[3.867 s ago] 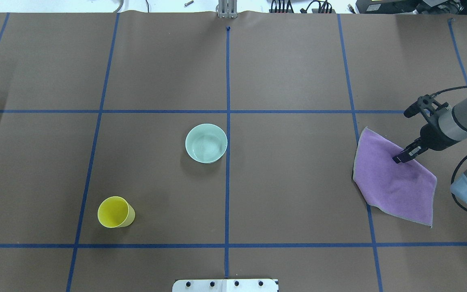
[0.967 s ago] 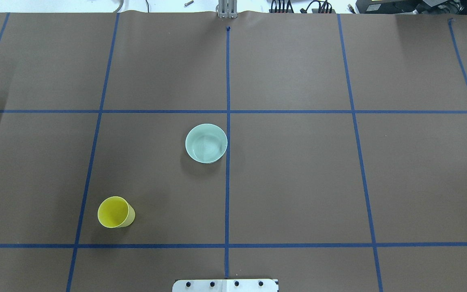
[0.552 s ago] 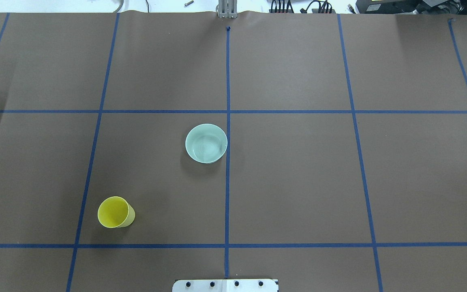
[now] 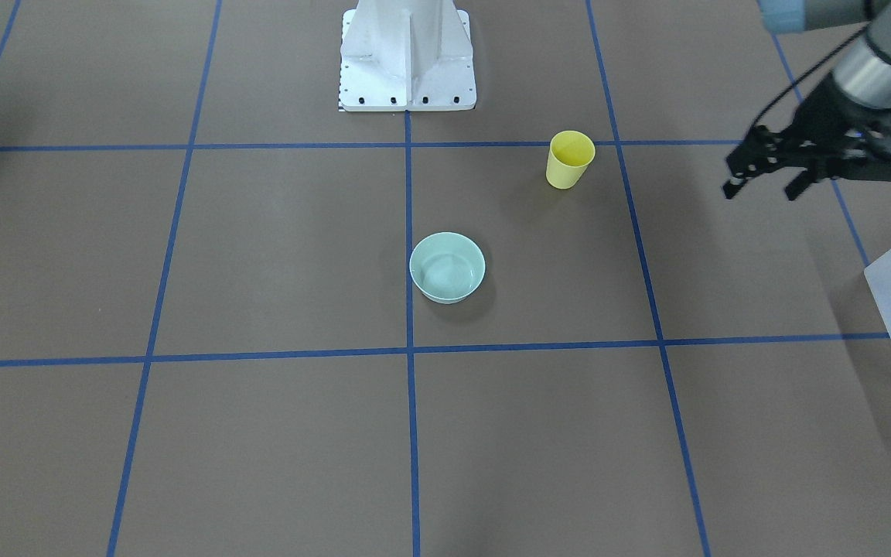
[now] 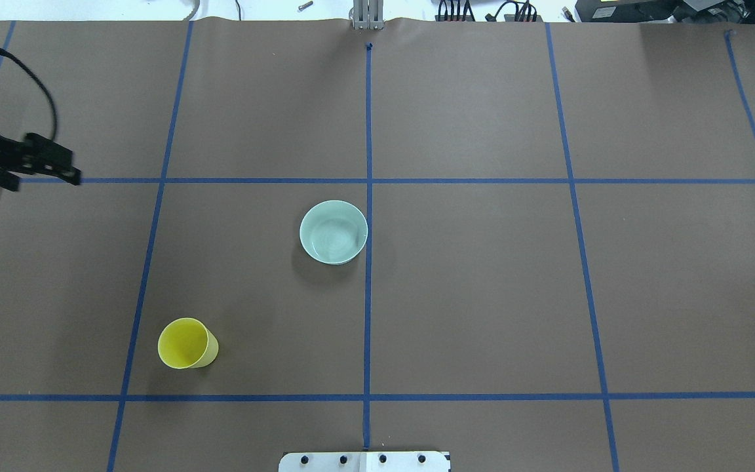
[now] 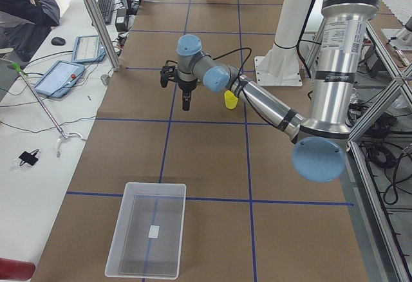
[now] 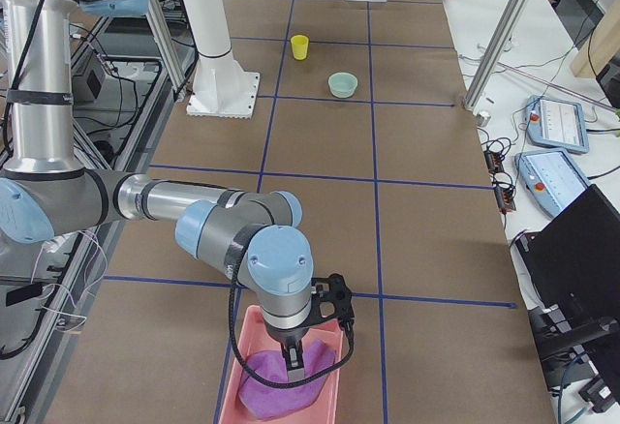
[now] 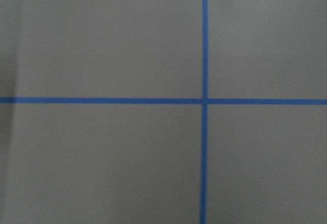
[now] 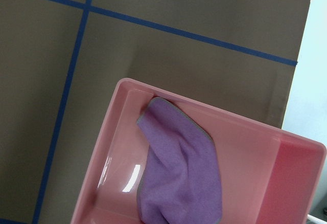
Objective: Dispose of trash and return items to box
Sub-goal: 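Reach the left gripper to the pale green bowl and grip its rim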
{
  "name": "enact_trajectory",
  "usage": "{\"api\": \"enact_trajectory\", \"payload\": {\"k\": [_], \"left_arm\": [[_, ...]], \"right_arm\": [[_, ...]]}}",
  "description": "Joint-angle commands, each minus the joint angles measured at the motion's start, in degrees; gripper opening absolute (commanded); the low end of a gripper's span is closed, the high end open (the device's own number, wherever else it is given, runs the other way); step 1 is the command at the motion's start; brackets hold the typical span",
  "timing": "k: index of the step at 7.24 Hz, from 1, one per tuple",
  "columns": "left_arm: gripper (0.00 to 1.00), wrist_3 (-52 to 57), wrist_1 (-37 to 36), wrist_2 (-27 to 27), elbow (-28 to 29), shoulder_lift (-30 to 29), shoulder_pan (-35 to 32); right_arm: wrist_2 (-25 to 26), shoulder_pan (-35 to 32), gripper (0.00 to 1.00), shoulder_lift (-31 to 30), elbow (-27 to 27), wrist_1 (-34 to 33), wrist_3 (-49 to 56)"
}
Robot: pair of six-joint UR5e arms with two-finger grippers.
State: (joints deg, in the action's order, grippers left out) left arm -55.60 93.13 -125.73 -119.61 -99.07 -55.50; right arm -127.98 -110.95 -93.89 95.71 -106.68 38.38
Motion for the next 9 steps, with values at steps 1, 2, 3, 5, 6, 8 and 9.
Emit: {"api": "enact_trajectory", "payload": {"k": [1, 2, 3, 5, 6, 8, 9], "left_arm": [[0.99, -17.4, -7.3, 12.0, -2.2, -10.6, 19.2], [0.99, -19.0, -13.4, 17.1, -1.2, -15.1, 24.9], [0.98, -18.9, -13.7, 17.4, -0.1, -15.4, 25.3], [0.97, -21.4, -8.0, 17.4, 9.1, -19.7, 26.8], [0.97, -23.5, -2.2, 17.4, 14.4, -21.7, 26.8], [0.97, -25.9, 3.3, 17.4, 21.4, -24.3, 26.8], [0.97, -26.0, 3.5, 17.4, 22.2, -24.5, 26.8]], "right_arm": [[-4.4, 1.6, 1.00, -0.2, 0.1, 0.1, -2.0], [-5.3, 2.7, 1.00, -0.3, 0.1, 0.1, -2.1], [-5.3, 3.5, 1.00, -0.4, 0.1, 0.1, -2.1], [-6.7, 4.2, 1.00, -1.4, 0.0, 0.1, -1.9], [-7.1, 4.2, 1.00, -1.7, 0.0, 0.1, -1.8], [-7.1, 4.2, 1.00, -1.8, 0.0, 0.1, -1.6], [-7.1, 4.2, 1.00, -1.8, 0.0, 0.2, -1.6]]}}
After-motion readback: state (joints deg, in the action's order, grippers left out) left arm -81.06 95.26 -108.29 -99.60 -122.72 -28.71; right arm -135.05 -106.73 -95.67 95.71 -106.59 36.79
